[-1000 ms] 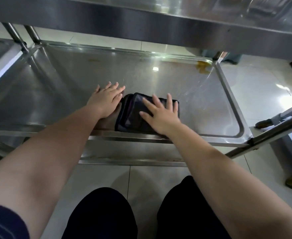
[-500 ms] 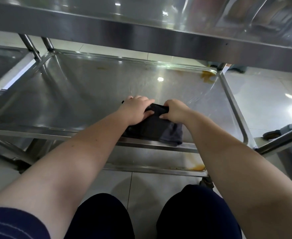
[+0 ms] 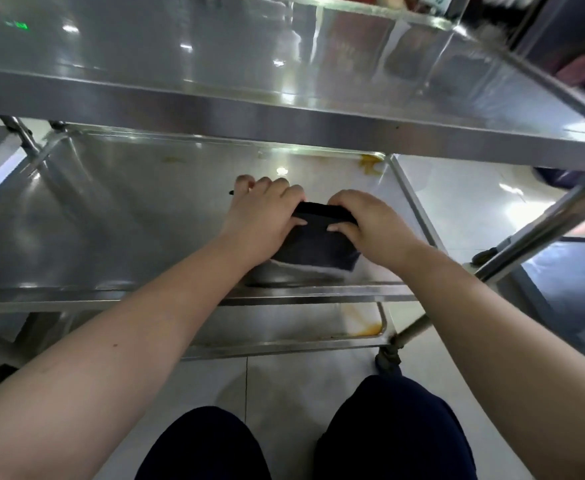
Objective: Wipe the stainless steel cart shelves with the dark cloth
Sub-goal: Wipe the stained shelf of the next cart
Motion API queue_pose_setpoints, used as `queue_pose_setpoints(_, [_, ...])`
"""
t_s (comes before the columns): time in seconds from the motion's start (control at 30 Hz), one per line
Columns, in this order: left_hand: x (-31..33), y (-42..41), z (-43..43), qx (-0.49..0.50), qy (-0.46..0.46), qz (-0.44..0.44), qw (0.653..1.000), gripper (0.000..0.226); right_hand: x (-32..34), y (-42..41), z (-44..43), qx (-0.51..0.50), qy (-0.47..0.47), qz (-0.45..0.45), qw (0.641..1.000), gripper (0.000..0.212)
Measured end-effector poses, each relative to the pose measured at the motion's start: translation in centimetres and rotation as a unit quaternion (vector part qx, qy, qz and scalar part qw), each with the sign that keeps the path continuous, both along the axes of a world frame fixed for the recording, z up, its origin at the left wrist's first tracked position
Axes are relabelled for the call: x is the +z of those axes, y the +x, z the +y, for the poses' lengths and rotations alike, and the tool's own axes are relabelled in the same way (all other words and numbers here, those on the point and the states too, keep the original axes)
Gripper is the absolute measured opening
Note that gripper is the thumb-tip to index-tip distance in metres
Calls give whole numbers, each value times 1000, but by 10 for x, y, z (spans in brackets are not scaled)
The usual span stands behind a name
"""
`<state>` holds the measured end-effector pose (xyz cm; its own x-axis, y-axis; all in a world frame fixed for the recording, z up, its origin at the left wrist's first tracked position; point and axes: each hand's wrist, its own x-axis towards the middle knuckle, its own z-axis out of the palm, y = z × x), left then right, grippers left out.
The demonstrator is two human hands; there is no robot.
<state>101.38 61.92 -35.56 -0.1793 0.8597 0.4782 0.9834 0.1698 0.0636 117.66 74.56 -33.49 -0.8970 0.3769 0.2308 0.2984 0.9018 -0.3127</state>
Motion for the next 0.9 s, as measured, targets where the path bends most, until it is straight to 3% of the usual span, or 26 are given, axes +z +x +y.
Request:
queue_pose_setpoints(0.13, [18, 37, 3, -39, 66, 60, 995, 22, 26, 49, -12, -49, 54, 27, 997, 24])
queue_pose_setpoints(0.27, [9, 85, -7, -49, 82, 19, 995, 18, 13, 97, -33, -93, 126, 55, 986, 30])
queue_pose_setpoints(0.4, [-30, 124, -19, -96, 84, -33, 991, 14, -33, 140, -42, -73, 170, 93, 978, 26])
queue_pose_setpoints(0.53, [-97, 144, -21, -101, 37, -34, 994, 19, -102, 170, -31, -11, 175, 87, 981, 26])
queue_pose_setpoints(0.6, [-143, 151, -22, -116, -10, -49, 992, 9, -143, 181, -25, 18, 156, 65, 985, 23])
queue_pose_setpoints(0.7, [-214, 156, -27, -117, -79, -50, 989, 12, -216, 196, -18, 53, 123, 16, 991, 23])
queue_pose_setpoints(0.9, [-307, 160, -32, -67, -188, -180, 963, 18, -321, 201, -5, 30, 31, -36, 998, 12])
